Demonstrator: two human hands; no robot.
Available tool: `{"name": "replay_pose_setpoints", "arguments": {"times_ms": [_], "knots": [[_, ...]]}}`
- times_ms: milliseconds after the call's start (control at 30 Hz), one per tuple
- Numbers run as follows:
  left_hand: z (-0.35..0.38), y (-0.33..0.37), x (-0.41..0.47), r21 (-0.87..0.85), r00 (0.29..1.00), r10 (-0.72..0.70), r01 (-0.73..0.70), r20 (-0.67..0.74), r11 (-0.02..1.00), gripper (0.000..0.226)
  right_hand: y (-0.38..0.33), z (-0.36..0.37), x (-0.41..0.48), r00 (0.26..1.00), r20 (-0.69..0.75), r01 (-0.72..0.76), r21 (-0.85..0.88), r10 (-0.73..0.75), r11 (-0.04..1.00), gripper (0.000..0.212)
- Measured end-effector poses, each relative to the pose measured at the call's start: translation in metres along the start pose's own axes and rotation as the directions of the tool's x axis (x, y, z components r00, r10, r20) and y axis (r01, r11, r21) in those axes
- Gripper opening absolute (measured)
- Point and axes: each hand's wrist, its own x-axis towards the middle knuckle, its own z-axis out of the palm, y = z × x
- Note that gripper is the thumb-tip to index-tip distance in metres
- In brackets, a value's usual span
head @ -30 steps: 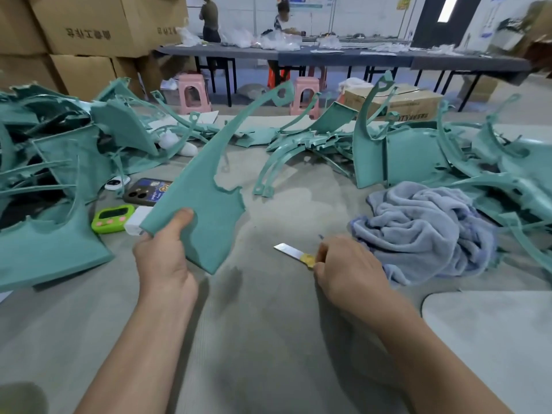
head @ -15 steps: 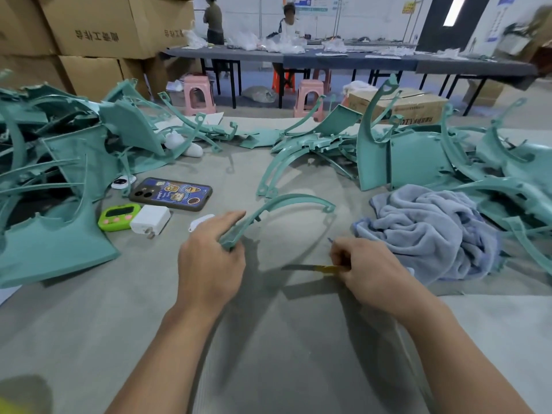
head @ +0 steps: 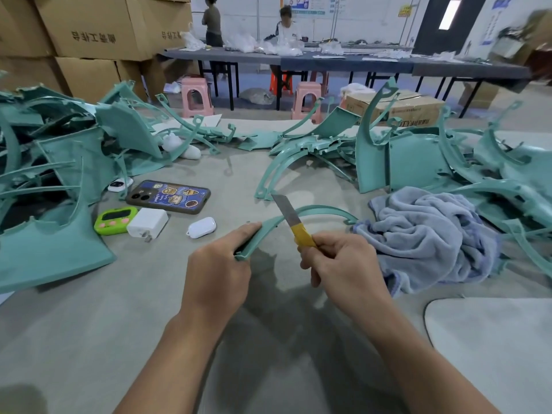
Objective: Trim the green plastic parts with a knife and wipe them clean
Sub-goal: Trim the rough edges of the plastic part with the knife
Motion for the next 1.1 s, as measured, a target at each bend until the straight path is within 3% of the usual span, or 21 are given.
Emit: {"name": "replay_pose_setpoints", "arguments": {"times_ms": [67,167,300,400,500,567,667,767,867,967,1067,1100], "knots": [[0.0,0.0,-0.001,0.021,0.999,0.022,-0.022,-0.025,1.0,0.061,0.003,-0.001,0.003,0.999,-0.052,-0.018,-0.04,0.016,0.999,0.017],[-0.001,0.0,-0.001,0.053,0.995,0.071,-0.067,-0.076,0.996,0.059,0.013,-0.007,0.013,0.97,-0.228,-0.135,-0.231,0.081,0.964,0.019],[-0.001,-0.001,-0.002,0.029,0.993,0.084,-0.082,-0.08,0.996,0.057,0.033,-0.029,0.028,0.846,-0.441,-0.424,-0.211,0.302,0.881,0.042],[-0.002,-0.001,-0.002,-0.004,0.994,0.061,-0.062,-0.089,0.998,0.054,0.035,-0.036,0.03,0.869,-0.428,-0.344,-0.161,0.248,0.925,0.042],[0.0,-0.003,-0.001,0.018,0.994,0.06,-0.059,-0.092,0.998,0.054,0.019,-0.022,0.02,0.97,-0.223,-0.088,0.023,0.091,0.996,0.027],[0.0,-0.003,-0.001,0.009,0.996,0.039,-0.038,-0.079,0.999,0.052,0.013,-0.011,0.015,0.995,-0.099,-0.022,0.087,0.03,0.996,0.022],[-0.002,-0.002,-0.003,-0.007,0.994,0.035,-0.036,-0.101,0.999,0.049,0.017,-0.007,0.019,0.992,-0.101,-0.069,0.01,0.07,0.998,0.021],[-0.007,-0.001,-0.003,-0.035,0.987,0.035,-0.041,-0.155,0.999,0.046,0.029,-0.02,0.028,0.919,-0.342,-0.26,-0.149,0.197,0.954,0.032],[-0.01,0.002,-0.001,-0.107,0.982,-0.03,0.01,-0.189,0.994,0.044,0.041,-0.036,0.032,0.833,-0.448,-0.404,-0.089,0.325,0.91,0.043],[-0.01,0.001,0.001,-0.126,0.98,-0.09,0.068,-0.177,0.99,0.04,0.036,-0.034,0.031,0.883,-0.424,-0.25,-0.062,0.201,0.966,0.03],[-0.01,0.007,0.0,-0.112,0.986,-0.061,0.044,-0.155,0.993,0.038,0.018,-0.017,0.022,0.965,-0.26,0.039,0.026,-0.031,0.999,0.025],[-0.01,0.009,-0.001,-0.114,0.986,-0.051,0.033,-0.158,0.993,0.033,0.016,-0.011,0.019,0.972,-0.216,0.088,-0.02,-0.09,0.996,0.027]]}}
